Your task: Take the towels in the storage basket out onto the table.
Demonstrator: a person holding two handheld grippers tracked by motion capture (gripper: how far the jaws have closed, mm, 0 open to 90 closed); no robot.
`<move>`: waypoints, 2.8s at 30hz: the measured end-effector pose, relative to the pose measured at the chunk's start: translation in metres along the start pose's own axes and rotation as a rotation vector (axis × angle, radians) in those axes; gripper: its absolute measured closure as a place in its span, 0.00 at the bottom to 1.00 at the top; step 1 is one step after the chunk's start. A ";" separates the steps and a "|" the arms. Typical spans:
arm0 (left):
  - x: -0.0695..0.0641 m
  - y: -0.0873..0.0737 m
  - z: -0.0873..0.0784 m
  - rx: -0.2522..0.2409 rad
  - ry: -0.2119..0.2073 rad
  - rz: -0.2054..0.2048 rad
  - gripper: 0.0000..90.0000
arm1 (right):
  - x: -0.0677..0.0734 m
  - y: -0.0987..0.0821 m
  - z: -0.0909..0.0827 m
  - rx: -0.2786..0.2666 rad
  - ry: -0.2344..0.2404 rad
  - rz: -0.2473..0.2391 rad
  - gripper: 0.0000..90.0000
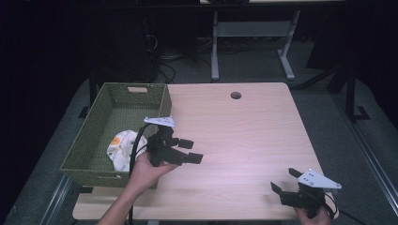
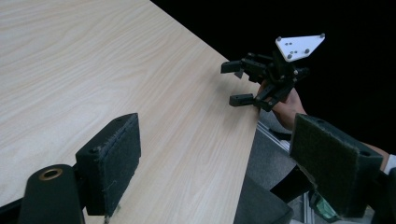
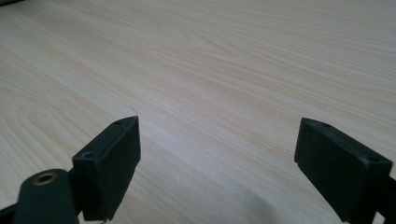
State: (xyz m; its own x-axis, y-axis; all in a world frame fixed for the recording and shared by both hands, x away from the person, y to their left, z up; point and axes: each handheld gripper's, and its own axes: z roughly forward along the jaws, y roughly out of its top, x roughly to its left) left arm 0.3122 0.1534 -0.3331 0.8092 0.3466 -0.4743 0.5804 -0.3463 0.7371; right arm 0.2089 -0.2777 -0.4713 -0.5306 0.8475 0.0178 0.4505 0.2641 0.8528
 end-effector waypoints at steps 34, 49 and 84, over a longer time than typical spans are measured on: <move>0.049 0.005 -0.094 -0.049 0.123 -0.119 0.19 | -0.003 -0.001 -0.001 0.002 -0.006 0.007 0.16; 0.081 -0.013 -0.125 -0.024 0.266 -0.200 0.19 | -0.002 -0.001 0.000 0.009 -0.008 0.008 0.16; 0.130 -0.036 -0.126 0.240 0.654 -0.285 0.27 | -0.002 -0.001 0.000 0.009 -0.007 0.009 0.16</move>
State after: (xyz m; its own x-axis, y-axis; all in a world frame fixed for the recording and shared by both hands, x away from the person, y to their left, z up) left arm 0.3851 0.3214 -0.3610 0.4489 0.8724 -0.1935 0.8239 -0.3203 0.4675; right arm 0.2096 -0.2796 -0.4722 -0.5214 0.8531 0.0212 0.4616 0.2610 0.8478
